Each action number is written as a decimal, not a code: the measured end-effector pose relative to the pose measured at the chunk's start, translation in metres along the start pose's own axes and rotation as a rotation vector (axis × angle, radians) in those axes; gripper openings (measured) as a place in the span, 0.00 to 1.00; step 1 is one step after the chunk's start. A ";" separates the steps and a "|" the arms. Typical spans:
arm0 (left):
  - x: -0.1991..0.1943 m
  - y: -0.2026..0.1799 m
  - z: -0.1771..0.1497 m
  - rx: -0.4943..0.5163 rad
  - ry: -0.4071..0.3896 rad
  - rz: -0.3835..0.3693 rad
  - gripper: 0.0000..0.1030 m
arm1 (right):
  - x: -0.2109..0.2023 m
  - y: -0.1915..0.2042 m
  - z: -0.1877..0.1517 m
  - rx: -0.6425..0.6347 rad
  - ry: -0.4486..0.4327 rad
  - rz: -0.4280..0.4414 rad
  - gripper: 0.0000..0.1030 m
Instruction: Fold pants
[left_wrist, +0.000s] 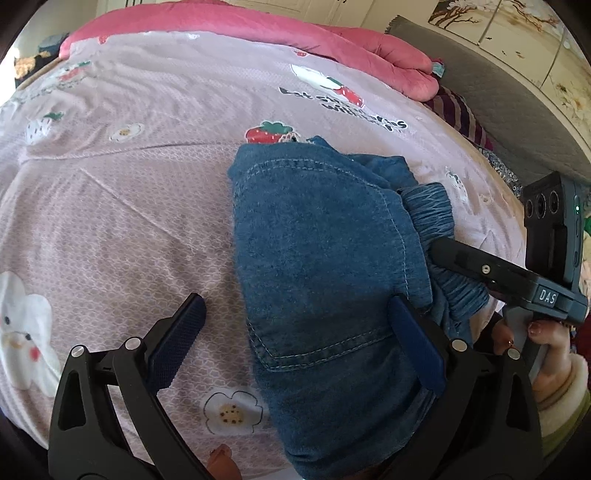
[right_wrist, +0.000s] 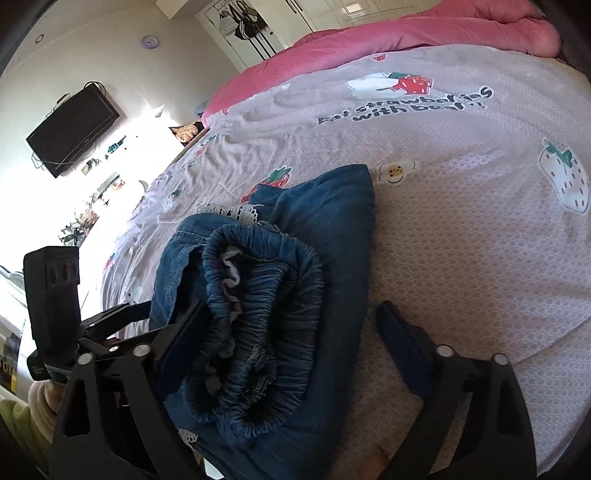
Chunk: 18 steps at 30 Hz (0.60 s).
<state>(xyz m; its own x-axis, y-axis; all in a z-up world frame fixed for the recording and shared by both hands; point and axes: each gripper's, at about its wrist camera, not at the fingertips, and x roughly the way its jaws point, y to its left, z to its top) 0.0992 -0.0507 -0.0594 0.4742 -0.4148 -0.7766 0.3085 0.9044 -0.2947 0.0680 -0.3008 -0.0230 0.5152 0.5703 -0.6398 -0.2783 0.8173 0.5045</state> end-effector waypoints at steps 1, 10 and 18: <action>0.001 -0.002 -0.001 0.003 0.000 0.003 0.83 | 0.001 0.000 -0.001 0.004 0.004 0.020 0.71; -0.014 -0.031 0.001 0.085 -0.045 0.016 0.26 | -0.014 0.026 -0.002 -0.099 -0.076 0.015 0.36; -0.045 -0.038 0.018 0.124 -0.172 0.063 0.24 | -0.031 0.065 0.015 -0.271 -0.162 -0.058 0.35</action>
<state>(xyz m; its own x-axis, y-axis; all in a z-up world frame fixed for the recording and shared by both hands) 0.0812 -0.0683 -0.0035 0.6258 -0.3787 -0.6819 0.3684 0.9141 -0.1697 0.0461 -0.2662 0.0385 0.6525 0.5194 -0.5517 -0.4390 0.8526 0.2835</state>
